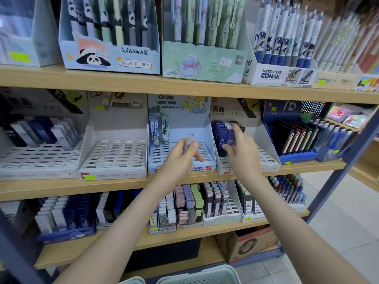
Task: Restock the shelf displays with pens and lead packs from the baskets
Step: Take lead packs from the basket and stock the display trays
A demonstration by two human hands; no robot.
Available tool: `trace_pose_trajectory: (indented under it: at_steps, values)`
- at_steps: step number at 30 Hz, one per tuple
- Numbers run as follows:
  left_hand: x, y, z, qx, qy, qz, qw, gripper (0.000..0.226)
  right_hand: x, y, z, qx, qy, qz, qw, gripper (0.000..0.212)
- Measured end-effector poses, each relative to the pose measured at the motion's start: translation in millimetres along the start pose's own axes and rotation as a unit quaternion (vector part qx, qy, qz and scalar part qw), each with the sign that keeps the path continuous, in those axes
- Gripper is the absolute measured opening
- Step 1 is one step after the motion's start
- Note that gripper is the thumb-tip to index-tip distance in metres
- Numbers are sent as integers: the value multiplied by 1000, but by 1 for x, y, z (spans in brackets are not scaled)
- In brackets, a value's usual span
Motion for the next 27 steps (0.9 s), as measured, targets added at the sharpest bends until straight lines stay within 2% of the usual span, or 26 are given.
trace_pose_trajectory:
  at_steps: [2, 6, 11, 13, 14, 16, 18, 19, 21, 24, 27]
  values:
    - [0, 0, -1, -5, -4, -2, 1000, 27, 2, 4, -2, -78, -6, 38, 996, 57]
    - [0, 2, -2, -27, 9, 2, 1000, 45, 7, 3, -3, -131, -11, 52, 990, 49]
    - [2, 11, -7, -134, 69, 42, 988, 66, 5, 1, -2, -121, -17, 72, 990, 47]
    - [1, 11, -10, -173, 105, 47, 978, 75, 0, 13, 5, -55, -42, 111, 991, 43]
    - [0, 9, -11, -183, 126, 49, 974, 79, -2, 20, 9, 10, -29, 132, 991, 43]
    - [-1, 9, -15, -169, 160, 46, 972, 83, -11, 36, 14, 152, 62, 156, 974, 43]
    - [-1, 10, -19, -125, 181, 42, 975, 89, -22, 49, 13, 195, 149, 172, 954, 43]
    - [0, 12, -22, -98, 185, 42, 977, 93, -27, 51, 12, 203, 172, 162, 950, 42]
    - [-2, 9, -30, -35, 179, 40, 982, 95, -31, 48, 12, 262, 180, 84, 944, 33]
    - [-5, 2, -43, 54, 148, 17, 987, 86, -34, 36, 16, 397, 163, -36, 903, 26]
    - [-8, -2, -49, 125, 128, -28, 983, 82, -33, 22, 25, 434, 145, -70, 886, 23]
Point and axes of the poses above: each hand's wrist, its own x-axis towards the middle knuckle, its own z-axis out of the back of the hand, y = z × x, the point moved 4 cm from there along x, towards the middle knuckle, and after that the axes turned 7 degrees about x, right-handed, at the moved point
